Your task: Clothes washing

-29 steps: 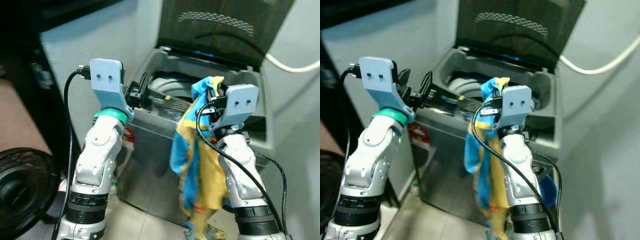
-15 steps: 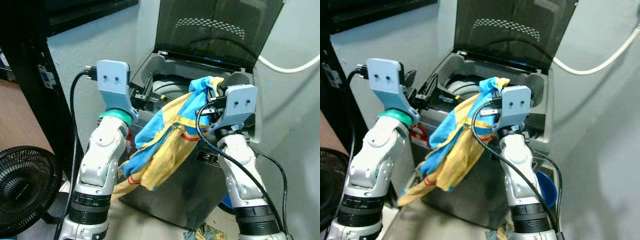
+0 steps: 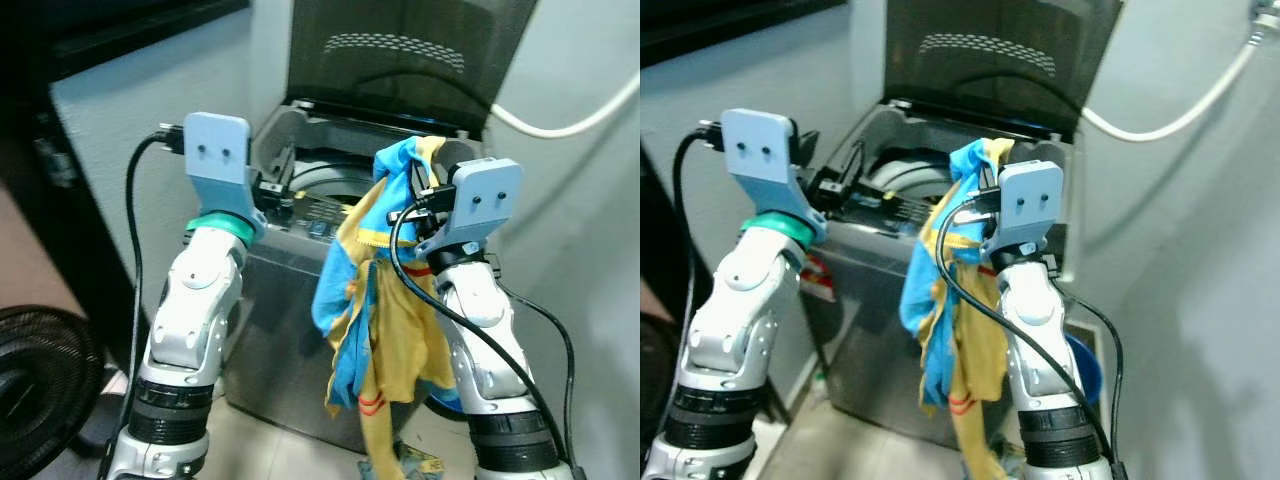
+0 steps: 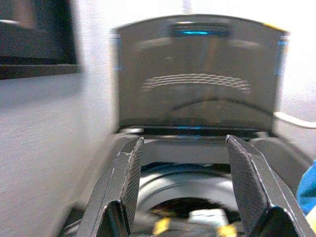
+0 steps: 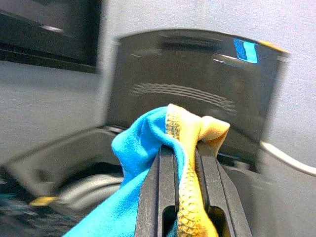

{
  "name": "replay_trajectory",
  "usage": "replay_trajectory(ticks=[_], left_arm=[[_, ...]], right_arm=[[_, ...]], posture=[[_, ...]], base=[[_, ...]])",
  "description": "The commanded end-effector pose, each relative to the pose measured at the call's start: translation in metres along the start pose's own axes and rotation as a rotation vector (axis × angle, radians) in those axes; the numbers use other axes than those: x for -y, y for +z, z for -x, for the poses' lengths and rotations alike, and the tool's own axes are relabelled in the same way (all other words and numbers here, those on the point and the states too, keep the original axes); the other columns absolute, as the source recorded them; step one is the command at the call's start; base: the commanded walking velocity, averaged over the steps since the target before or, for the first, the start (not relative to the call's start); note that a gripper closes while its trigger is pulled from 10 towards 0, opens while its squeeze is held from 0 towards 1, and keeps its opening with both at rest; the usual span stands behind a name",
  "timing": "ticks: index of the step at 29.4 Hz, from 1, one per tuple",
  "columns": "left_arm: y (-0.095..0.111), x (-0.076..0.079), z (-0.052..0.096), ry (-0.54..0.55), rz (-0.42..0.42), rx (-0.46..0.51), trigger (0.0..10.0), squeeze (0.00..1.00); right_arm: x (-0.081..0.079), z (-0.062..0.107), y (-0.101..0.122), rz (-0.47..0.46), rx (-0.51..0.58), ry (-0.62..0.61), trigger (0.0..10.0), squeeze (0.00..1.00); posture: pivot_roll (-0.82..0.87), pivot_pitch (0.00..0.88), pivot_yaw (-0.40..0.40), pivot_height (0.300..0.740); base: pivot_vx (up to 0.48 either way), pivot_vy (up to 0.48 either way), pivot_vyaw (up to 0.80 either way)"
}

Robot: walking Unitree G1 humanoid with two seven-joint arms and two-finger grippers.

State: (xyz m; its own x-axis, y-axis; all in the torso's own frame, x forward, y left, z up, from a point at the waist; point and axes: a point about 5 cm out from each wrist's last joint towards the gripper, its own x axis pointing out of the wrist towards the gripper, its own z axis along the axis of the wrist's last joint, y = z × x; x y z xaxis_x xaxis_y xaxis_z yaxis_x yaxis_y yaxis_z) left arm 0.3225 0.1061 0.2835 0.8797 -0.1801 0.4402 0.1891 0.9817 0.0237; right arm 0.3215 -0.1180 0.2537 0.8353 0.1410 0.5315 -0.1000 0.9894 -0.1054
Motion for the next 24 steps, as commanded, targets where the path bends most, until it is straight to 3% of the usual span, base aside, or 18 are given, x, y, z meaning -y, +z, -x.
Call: replay_trajectory(ticks=[1, 16, 24], left_arm=[[0.0023, 0.0042, -0.0006, -0.012, -0.006, 0.009, 10.0, 0.00], [0.0020, 0.0045, -0.0007, -0.013, -0.008, 0.009, 10.0, 0.00], [-0.0010, 0.0112, -0.0003, -0.051, -0.006, -0.009, 10.0, 0.00]], right_arm=[[0.0034, -0.0007, 0.0043, -0.004, 0.022, -0.015, 10.0, 0.00], [0.0038, -0.0003, 0.0045, -0.005, 0.020, -0.015, 10.0, 0.00], [0.0081, 0.0009, -0.0014, 0.000, -0.004, -0.039, 10.0, 0.00]], posture=[[0.07, 0.000, 0.000, 0.720], [0.07, 0.000, 0.000, 0.720], [0.06, 0.000, 0.003, 0.720]], base=[[0.480, 0.000, -0.80], [0.480, 0.000, -0.80], [0.000, 0.000, 0.00]])
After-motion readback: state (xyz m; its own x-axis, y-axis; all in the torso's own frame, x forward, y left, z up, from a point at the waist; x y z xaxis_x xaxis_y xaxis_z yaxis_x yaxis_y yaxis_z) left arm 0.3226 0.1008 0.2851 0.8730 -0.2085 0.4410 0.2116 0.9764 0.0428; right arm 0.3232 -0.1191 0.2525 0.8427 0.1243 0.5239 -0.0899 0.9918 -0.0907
